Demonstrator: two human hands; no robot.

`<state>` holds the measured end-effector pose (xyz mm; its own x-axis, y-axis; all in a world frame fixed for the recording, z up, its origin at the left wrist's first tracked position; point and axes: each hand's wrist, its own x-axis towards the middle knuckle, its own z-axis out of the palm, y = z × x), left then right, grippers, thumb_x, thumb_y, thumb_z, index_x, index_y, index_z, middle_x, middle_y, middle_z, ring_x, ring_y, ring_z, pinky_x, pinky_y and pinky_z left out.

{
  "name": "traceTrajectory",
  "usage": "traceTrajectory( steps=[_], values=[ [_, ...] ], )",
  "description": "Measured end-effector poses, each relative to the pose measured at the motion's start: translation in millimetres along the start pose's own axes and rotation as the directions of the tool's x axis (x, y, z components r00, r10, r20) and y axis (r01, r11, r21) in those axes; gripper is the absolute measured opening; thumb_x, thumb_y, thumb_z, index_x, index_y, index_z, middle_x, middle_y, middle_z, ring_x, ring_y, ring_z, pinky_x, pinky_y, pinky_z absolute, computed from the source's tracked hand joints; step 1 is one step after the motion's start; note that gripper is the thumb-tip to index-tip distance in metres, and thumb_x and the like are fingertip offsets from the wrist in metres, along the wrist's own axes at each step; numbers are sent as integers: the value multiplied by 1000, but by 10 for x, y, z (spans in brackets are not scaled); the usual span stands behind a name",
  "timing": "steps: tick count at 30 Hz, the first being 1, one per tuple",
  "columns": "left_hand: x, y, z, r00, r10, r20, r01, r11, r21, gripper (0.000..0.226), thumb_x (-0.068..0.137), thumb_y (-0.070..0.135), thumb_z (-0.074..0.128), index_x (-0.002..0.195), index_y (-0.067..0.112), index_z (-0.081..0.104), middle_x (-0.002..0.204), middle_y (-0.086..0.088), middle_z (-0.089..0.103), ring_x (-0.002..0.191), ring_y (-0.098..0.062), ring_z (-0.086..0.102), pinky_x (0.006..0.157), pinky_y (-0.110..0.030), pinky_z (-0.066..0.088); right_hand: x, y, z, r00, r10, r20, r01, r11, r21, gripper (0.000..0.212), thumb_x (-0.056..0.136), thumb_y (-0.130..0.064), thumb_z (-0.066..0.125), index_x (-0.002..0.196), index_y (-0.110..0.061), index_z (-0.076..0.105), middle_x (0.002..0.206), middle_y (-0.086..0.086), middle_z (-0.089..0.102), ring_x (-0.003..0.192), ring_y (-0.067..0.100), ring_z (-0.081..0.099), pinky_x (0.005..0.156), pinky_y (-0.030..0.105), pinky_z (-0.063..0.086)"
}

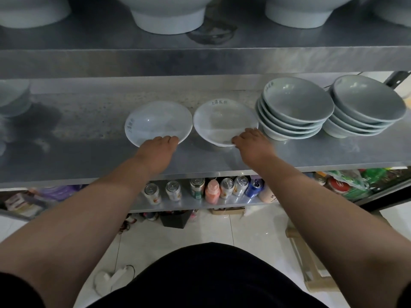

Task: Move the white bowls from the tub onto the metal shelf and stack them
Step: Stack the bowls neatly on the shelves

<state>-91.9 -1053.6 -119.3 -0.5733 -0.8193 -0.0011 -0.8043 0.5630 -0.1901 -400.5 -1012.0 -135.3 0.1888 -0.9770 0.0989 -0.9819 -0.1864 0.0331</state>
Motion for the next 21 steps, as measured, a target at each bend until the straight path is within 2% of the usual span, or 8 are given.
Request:
traceTrajectory(
  steps=[7,11,13,16,19,21],
  values=[
    [-9,22,-61,999,-28,23,29,999,-39,38,86,1,48,124,6,44,108,-14,57,93,-34,56,66,-40,39,52,-36,-57,996,0,91,4,999,-42,27,91,-12,52,117,-15,60,112,12,63,118,33,50,113,40,25],
    [-75,39,-63,998,-61,-12,61,998,2,35,87,6,52,122,5,49,108,-16,58,93,-37,58,67,-40,39,-30,-44,-82,998,-15,60,14,1000,22,39,96,-36,54,128,-15,58,127,15,61,132,37,44,116,48,23],
    [-123,42,-47,997,-72,-39,73,997,29,25,91,12,55,115,6,55,104,-17,59,89,-37,59,66,-42,44,-83,-67,-88,999,-38,-8,39,998,51,42,96,-42,43,121,-15,64,117,16,66,124,39,53,110,54,32],
    [-143,23,-47,995,-101,-12,101,994,29,18,93,14,53,110,10,55,103,-12,59,88,-34,61,65,-38,43,-95,-66,-100,999,-48,-14,49,997,63,47,96,-42,34,112,-14,67,104,15,69,110,38,60,106,55,37],
    [-127,4,-68,991,-133,4,134,991,-14,18,94,14,50,111,11,55,103,-11,59,89,-34,61,67,-38,44,-59,-62,-122,998,-49,29,48,998,46,35,102,-35,41,121,-16,62,112,15,66,116,36,55,111,51,30],
    [-125,11,-78,988,-150,23,151,988,-38,20,96,17,48,114,11,54,106,-12,58,91,-34,60,70,-39,44,-50,-69,-129,998,-47,42,45,998,40,34,103,-34,41,125,-17,60,117,15,64,120,35,52,113,50,26]
  ],
)
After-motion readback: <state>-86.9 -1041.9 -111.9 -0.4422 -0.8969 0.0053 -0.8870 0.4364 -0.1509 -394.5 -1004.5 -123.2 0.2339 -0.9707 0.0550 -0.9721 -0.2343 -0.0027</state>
